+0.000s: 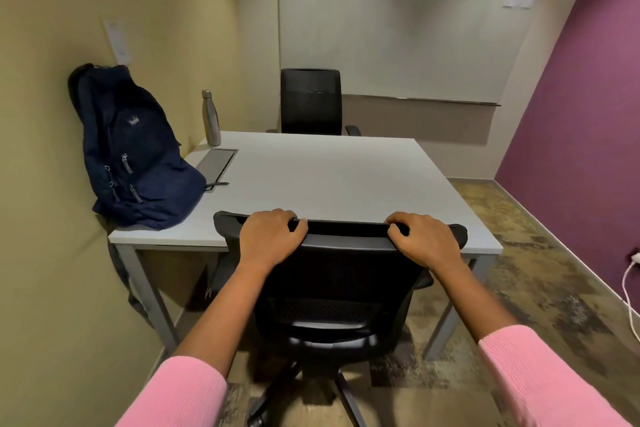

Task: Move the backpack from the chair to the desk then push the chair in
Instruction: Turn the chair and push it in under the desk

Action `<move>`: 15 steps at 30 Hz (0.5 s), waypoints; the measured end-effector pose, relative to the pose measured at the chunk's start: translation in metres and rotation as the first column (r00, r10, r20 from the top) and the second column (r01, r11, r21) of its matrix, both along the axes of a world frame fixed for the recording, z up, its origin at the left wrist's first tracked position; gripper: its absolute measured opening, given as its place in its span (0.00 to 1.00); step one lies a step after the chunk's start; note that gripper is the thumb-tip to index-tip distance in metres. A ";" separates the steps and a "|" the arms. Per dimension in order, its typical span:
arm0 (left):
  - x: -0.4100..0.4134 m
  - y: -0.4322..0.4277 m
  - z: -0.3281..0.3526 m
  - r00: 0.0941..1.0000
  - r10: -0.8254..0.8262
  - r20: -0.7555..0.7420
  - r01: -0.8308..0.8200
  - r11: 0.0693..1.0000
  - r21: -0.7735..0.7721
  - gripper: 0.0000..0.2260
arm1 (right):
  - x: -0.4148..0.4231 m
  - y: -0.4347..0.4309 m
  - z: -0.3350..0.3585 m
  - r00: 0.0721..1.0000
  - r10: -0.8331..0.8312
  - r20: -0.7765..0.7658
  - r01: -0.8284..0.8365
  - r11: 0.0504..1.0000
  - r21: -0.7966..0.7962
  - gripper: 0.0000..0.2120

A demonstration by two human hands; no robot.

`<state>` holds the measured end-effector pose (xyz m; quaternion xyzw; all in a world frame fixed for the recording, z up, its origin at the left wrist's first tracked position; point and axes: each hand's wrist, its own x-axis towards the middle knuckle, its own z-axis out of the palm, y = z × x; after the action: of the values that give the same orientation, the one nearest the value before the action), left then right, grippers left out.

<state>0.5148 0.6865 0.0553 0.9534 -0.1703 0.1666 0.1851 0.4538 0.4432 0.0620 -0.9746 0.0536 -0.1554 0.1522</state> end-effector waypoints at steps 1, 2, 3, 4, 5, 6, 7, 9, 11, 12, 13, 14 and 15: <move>0.003 -0.001 0.000 1.000 0.002 0.001 -0.002 1.000 -0.001 0.17 | 0.004 -0.001 0.000 1.000 0.001 0.002 -0.001 1.000 -0.002 0.13; 0.007 -0.002 0.000 1.000 0.004 0.002 -0.004 1.000 0.000 0.17 | 0.008 -0.002 0.000 1.000 0.001 0.003 -0.001 1.000 -0.005 0.13; 0.010 -0.003 0.000 1.000 0.004 0.003 -0.004 1.000 0.005 0.17 | 0.012 -0.004 0.000 1.000 0.000 0.002 0.000 1.000 -0.007 0.13; 0.014 -0.005 0.000 1.000 0.005 0.004 -0.005 1.000 0.011 0.17 | 0.016 -0.006 0.000 1.000 -0.003 0.000 0.003 1.000 -0.007 0.13; 0.018 -0.006 0.000 1.000 0.006 0.006 -0.006 1.000 0.016 0.17 | 0.020 -0.008 0.000 1.000 -0.005 -0.002 0.005 1.000 -0.006 0.13; 0.022 -0.008 0.000 1.000 0.008 0.008 -0.008 1.000 0.019 0.17 | 0.025 -0.009 0.000 1.000 -0.005 -0.009 0.005 1.000 -0.004 0.13; 0.026 -0.009 0.000 1.000 0.010 0.008 -0.010 1.000 0.021 0.17 | 0.029 -0.011 0.000 1.000 -0.004 -0.019 0.004 1.000 -0.002 0.13; 0.033 -0.013 -0.001 1.000 0.015 0.006 -0.015 1.000 0.021 0.17 | 0.037 -0.015 0.001 0.999 -0.001 -0.035 0.001 1.000 0.001 0.14; 0.042 -0.016 -0.001 1.000 0.017 0.000 -0.017 1.000 0.022 0.18 | 0.046 -0.018 0.002 0.999 -0.003 -0.041 0.002 1.000 -0.003 0.14; 0.046 -0.018 0.000 1.000 0.018 -0.005 -0.018 1.000 0.021 0.18 | 0.051 -0.019 0.002 0.999 -0.001 -0.044 0.001 1.000 -0.007 0.14; 0.051 -0.019 0.000 1.000 0.020 -0.007 -0.020 1.000 0.018 0.18 | 0.056 -0.020 0.003 0.999 0.001 -0.047 -0.002 1.000 -0.009 0.14; 0.055 -0.020 0.000 1.000 0.022 -0.008 -0.022 1.000 0.015 0.18 | 0.061 -0.021 0.003 0.999 0.004 -0.050 -0.004 1.000 -0.011 0.14; 0.060 -0.020 0.000 1.000 0.025 -0.007 -0.025 1.000 0.012 0.18 | 0.065 -0.021 0.003 0.999 0.005 -0.051 -0.006 1.000 -0.012 0.14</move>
<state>0.5745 0.6666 0.0554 0.9571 -0.1589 0.1644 0.1779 0.5190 0.4220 0.0647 -0.9793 0.0538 -0.1305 0.1453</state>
